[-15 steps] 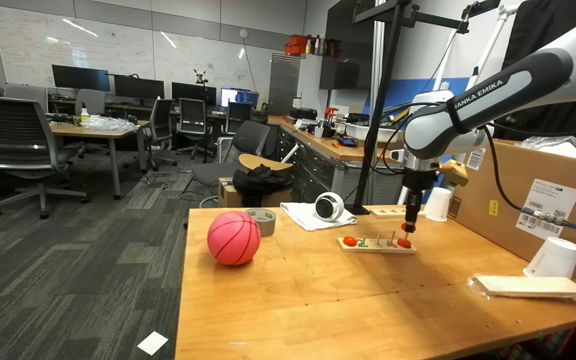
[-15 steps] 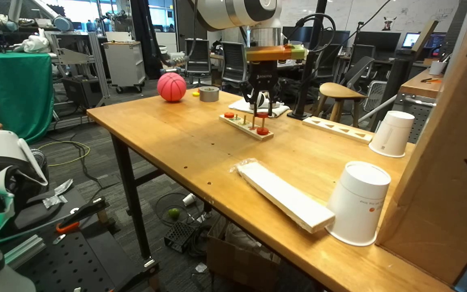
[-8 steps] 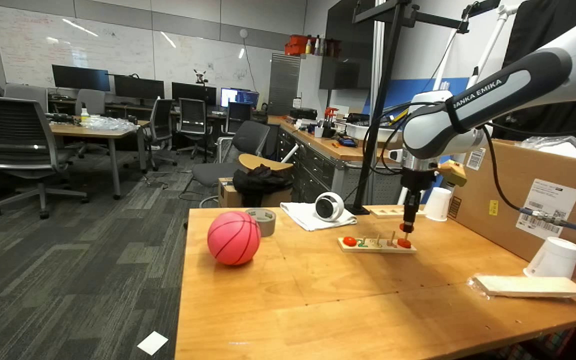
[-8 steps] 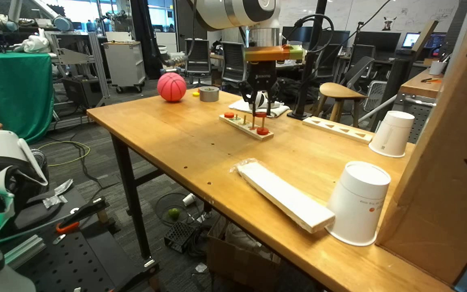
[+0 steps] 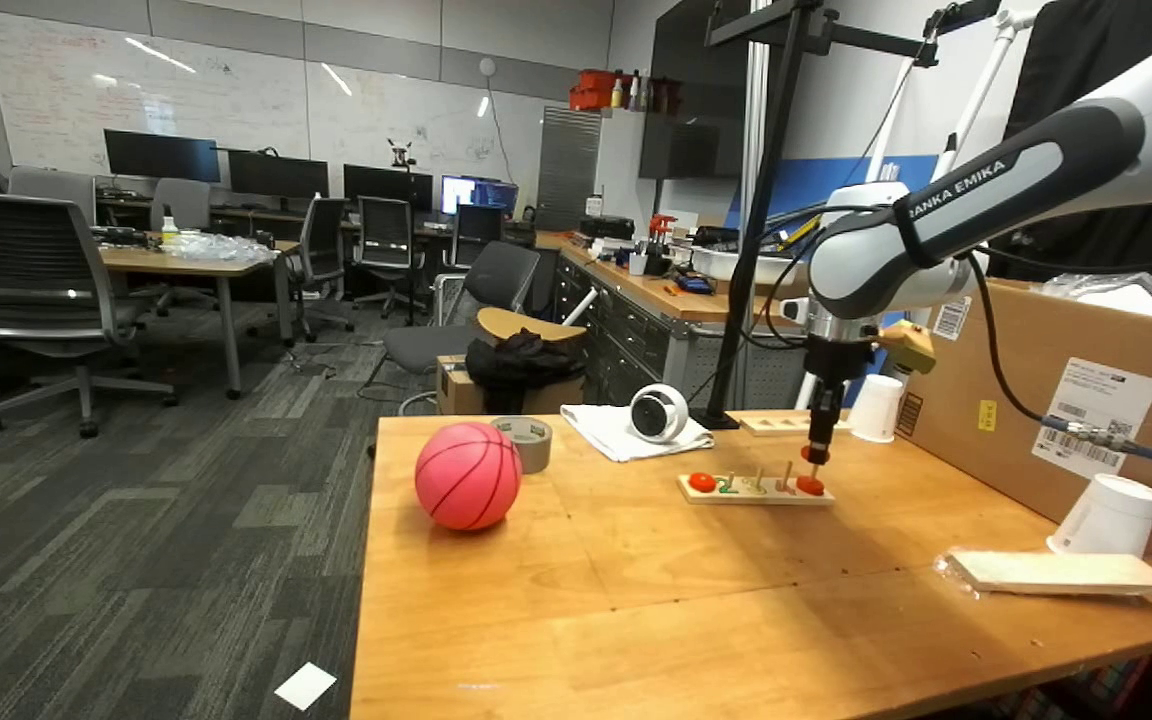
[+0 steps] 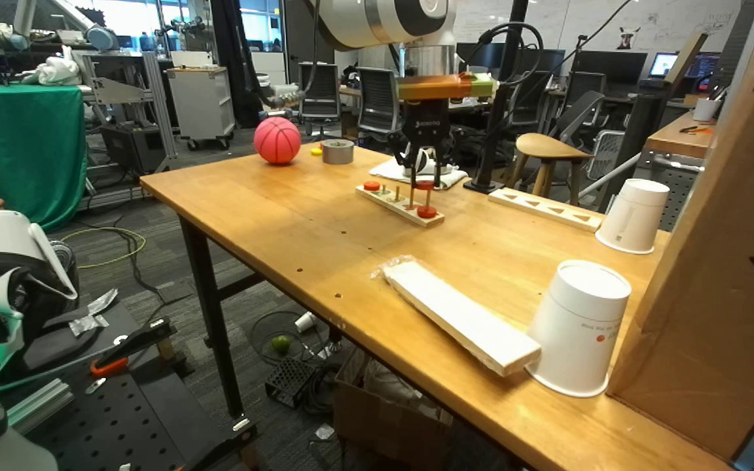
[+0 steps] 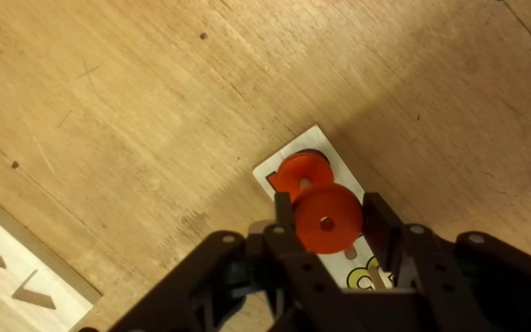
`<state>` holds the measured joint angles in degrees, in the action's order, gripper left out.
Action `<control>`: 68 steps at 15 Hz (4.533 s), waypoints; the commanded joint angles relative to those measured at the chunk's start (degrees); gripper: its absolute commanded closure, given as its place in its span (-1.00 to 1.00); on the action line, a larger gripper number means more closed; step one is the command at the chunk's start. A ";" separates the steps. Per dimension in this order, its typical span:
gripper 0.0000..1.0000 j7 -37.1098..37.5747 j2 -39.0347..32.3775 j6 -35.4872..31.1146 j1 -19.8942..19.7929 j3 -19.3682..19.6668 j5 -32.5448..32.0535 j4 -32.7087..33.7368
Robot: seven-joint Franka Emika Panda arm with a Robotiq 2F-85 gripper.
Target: Move the orange discs to the first right position on the wooden board
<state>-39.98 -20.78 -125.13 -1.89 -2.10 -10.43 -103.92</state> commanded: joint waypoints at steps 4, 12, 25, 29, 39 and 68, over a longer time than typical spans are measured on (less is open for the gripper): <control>0.66 -0.34 -0.03 -1.50 -1.03 0.09 -0.40 -0.58; 0.66 0.02 0.56 -2.06 -1.15 0.62 -1.58 -0.68; 0.66 -0.22 -0.16 -3.17 -1.67 0.07 0.46 -1.52; -0.49 -0.43 0.09 -3.68 -2.79 -0.79 5.66 -2.34; -1.00 -1.65 1.97 -9.95 -0.91 -4.70 9.26 -3.03; -0.48 -3.78 -9.09 -3.38 4.77 -7.54 3.02 6.72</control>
<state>-43.25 -28.63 -130.51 2.36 -9.93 -6.62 -100.05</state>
